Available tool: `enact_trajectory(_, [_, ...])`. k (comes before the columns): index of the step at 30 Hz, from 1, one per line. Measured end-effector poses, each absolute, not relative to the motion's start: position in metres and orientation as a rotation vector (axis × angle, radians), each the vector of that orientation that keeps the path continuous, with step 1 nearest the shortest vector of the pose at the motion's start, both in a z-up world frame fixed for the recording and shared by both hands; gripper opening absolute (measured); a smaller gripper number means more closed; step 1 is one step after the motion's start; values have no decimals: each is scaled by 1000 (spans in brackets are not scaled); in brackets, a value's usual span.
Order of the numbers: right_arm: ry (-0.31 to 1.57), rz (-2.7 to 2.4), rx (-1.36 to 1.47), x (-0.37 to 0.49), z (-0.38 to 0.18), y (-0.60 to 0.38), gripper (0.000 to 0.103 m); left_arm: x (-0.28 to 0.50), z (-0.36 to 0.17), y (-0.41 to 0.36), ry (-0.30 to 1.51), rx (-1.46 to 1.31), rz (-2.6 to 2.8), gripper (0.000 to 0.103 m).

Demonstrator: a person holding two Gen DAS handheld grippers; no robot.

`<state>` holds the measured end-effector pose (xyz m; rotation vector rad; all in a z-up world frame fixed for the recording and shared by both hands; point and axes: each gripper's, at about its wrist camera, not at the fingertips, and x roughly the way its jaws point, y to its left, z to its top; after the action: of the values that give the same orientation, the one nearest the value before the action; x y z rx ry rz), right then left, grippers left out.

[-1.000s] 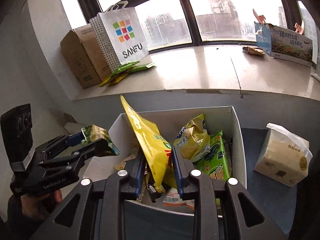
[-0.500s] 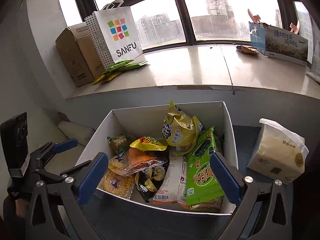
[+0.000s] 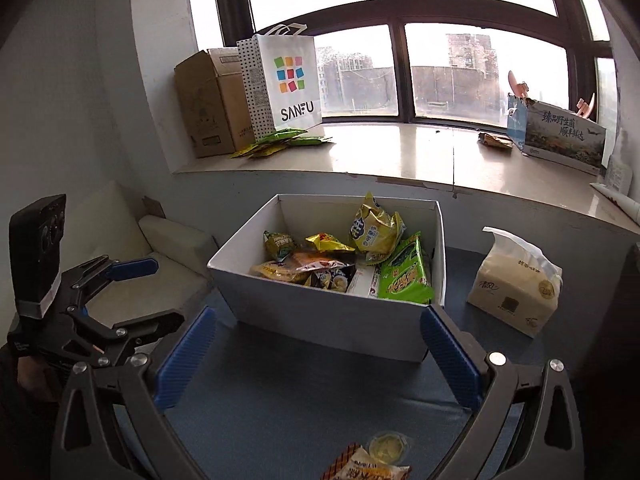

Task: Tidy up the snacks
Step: 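Move both grippers back toward the last snacks on the table, then grasp the brown rice-cracker bag with the right gripper while the left gripper grasps the jelly cup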

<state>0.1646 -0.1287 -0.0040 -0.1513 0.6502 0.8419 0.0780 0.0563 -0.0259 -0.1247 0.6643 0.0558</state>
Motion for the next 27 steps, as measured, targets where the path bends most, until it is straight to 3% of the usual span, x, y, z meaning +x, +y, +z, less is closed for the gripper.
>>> enact_trajectory(12, [698, 799, -163, 113, -38, -188, 103, 32, -9, 26, 570, -158, 27, 103])
enact_trajectory(20, [952, 675, -229, 148, -122, -183, 103, 26, -7, 17, 560, -126, 28, 103])
enact_trajectory(27, [1020, 612, -321, 154, -165, -166, 103, 21, -14, 18, 577, -134, 27, 103])
